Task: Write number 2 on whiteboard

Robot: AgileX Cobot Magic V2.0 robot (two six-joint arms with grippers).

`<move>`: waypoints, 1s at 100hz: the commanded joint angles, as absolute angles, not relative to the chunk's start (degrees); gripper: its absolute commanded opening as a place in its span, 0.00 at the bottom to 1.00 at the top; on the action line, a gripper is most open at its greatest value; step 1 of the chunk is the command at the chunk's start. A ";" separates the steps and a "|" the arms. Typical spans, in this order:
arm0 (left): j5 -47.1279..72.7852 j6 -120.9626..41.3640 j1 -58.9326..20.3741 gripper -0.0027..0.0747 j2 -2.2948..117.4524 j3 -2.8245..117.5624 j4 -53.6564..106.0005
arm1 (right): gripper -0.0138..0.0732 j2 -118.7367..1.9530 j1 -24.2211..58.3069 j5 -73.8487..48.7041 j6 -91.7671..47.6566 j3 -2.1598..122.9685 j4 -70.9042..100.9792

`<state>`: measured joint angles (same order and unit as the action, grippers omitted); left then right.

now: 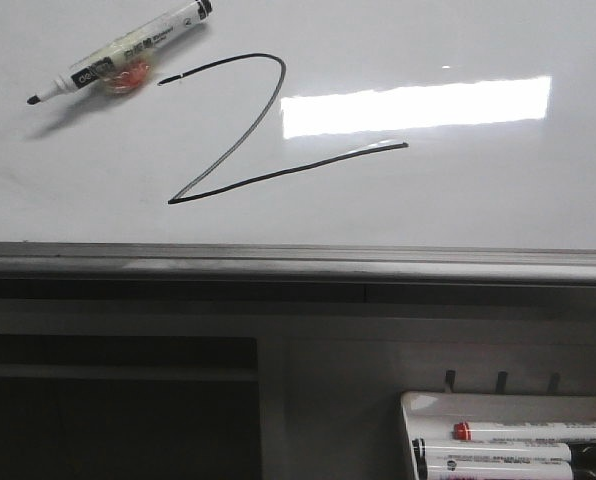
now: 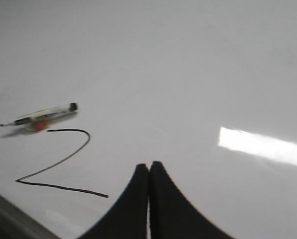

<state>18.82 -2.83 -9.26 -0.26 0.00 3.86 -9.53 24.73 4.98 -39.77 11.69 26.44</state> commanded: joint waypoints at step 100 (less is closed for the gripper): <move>15.46 -2.33 -9.23 0.04 -1.73 -0.66 3.89 | 0.08 1.69 3.77 -16.79 22.01 -2.23 -16.03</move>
